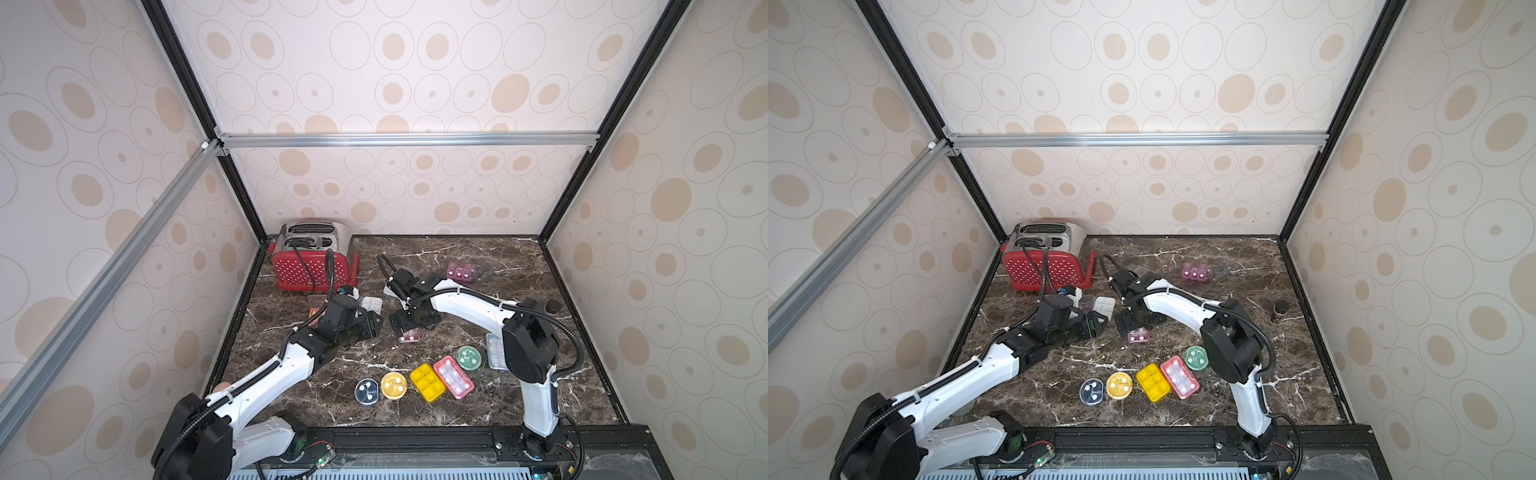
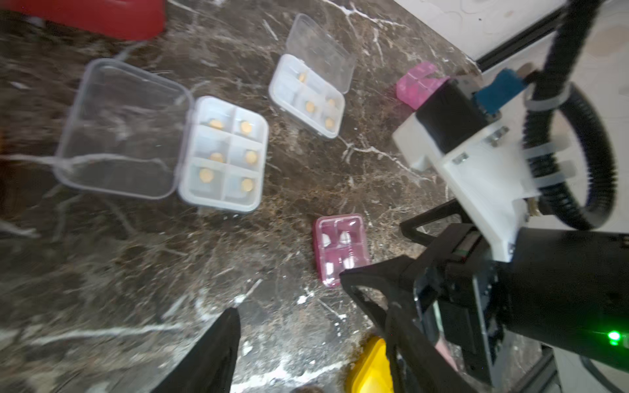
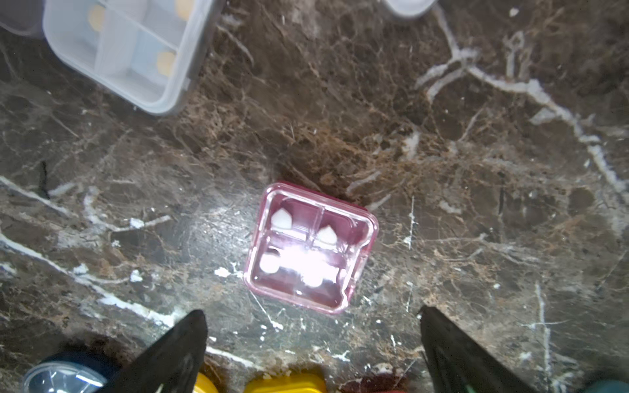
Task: Close pillboxes
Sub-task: Close the lid on the pillbox, then pick up the pillbox at the center of the board.
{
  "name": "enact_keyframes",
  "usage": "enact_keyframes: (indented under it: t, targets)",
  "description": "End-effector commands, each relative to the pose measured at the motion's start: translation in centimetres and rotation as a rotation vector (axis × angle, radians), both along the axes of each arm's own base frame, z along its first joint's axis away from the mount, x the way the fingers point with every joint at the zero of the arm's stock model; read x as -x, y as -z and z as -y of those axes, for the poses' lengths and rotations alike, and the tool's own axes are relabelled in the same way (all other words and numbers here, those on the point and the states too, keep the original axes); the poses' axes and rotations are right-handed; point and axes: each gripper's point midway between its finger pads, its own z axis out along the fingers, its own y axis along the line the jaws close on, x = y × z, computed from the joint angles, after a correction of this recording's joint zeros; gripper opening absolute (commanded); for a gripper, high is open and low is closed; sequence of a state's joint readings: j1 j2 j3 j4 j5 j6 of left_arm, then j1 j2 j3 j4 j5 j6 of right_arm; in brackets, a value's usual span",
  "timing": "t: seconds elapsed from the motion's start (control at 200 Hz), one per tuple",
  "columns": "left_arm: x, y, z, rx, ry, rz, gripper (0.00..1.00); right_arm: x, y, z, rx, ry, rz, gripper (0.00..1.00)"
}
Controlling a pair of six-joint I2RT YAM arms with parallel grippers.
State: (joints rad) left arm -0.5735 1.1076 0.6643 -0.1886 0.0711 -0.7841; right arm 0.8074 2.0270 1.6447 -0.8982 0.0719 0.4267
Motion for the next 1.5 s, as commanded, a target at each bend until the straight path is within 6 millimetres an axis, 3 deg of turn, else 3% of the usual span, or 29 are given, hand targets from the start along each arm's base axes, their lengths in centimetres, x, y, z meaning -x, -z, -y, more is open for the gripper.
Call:
enact_keyframes:
  t: [0.0, 0.27, 0.636, 0.972, 1.127, 1.337, 1.493]
  targets:
    - [0.8, 0.5, -3.7, -0.141, -0.096, 0.016, 0.68, -0.9, 1.2, 0.3, 0.062, 0.051, 0.022, 0.99]
    - [1.6, -0.6, -6.4, -0.168, -0.191, 0.081, 0.64, -1.1, 3.4, -0.4, 0.063, 0.107, -0.017, 0.99]
    - [1.3, -0.3, -5.9, -0.137, -0.197, 0.079, 0.63, -0.6, 5.0, 0.3, 0.052, 0.153, -0.081, 0.98]
    - [1.1, 0.2, -5.9, -0.118, -0.219, 0.077, 0.62, -0.5, 5.2, 1.0, 0.050, 0.177, -0.092, 0.67]
    - [0.8, 0.6, -5.4, -0.115, -0.210, 0.065, 0.62, -0.3, 5.3, 1.4, 0.061, 0.173, -0.113, 0.64]
    - [-0.3, 0.5, -4.8, -0.104, -0.211, 0.082, 0.61, -1.3, 3.2, 3.7, 0.059, 0.157, -0.086, 0.60]
    - [-1.9, 0.5, -3.4, -0.147, -0.171, 0.065, 0.62, -1.7, 2.2, 7.4, 0.060, 0.137, -0.091, 0.56]
